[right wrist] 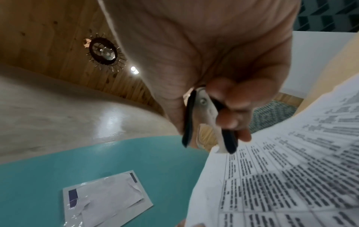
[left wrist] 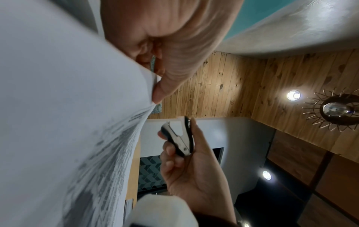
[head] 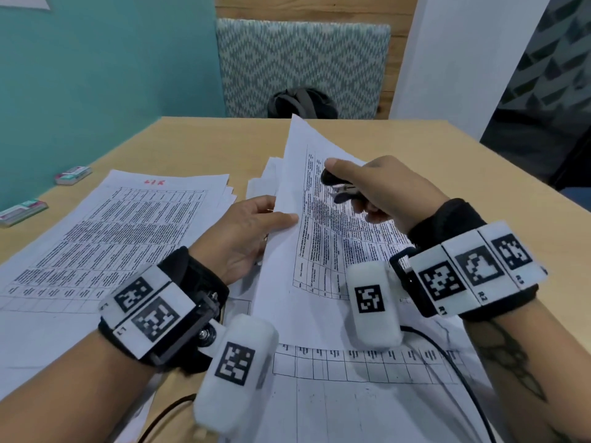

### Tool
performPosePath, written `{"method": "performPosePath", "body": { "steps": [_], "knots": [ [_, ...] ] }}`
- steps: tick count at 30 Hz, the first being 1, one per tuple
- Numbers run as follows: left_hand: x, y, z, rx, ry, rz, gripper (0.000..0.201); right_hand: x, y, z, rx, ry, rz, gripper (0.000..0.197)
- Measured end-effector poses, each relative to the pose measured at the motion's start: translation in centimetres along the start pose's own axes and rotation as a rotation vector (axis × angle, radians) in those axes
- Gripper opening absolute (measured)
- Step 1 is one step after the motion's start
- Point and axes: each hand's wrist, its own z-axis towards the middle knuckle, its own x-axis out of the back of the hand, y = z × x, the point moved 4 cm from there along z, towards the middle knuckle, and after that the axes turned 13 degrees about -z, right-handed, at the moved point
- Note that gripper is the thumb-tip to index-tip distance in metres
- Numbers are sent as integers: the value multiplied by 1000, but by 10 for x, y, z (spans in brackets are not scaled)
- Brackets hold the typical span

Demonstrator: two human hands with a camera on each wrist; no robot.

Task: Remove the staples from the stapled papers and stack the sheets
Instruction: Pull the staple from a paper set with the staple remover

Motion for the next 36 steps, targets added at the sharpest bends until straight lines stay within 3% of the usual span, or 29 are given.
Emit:
{"method": "performPosePath", "body": {
  "steps": [7,16,19,21,24,36],
  "knots": [
    [0,1,3,-35,-74,-73,25,-15,-19,15,52,-104,16,30],
    [4,4,17,-31,2,-120,13,-7,-9,20,-2,104,290,32],
    [0,13,27,37,-18,-2,14,-6,-4,21,-28,95,355,32],
    [-6,20,29,78,-48,76,4,-7,-3,21,-35,75,371,30],
    [-11,26,33,49,-50,144,3,-7,-1,20,-42,65,390,29],
    [-1,12,35,-21,-47,56,9,2,6,18,-57,100,447,30]
  ]
}}
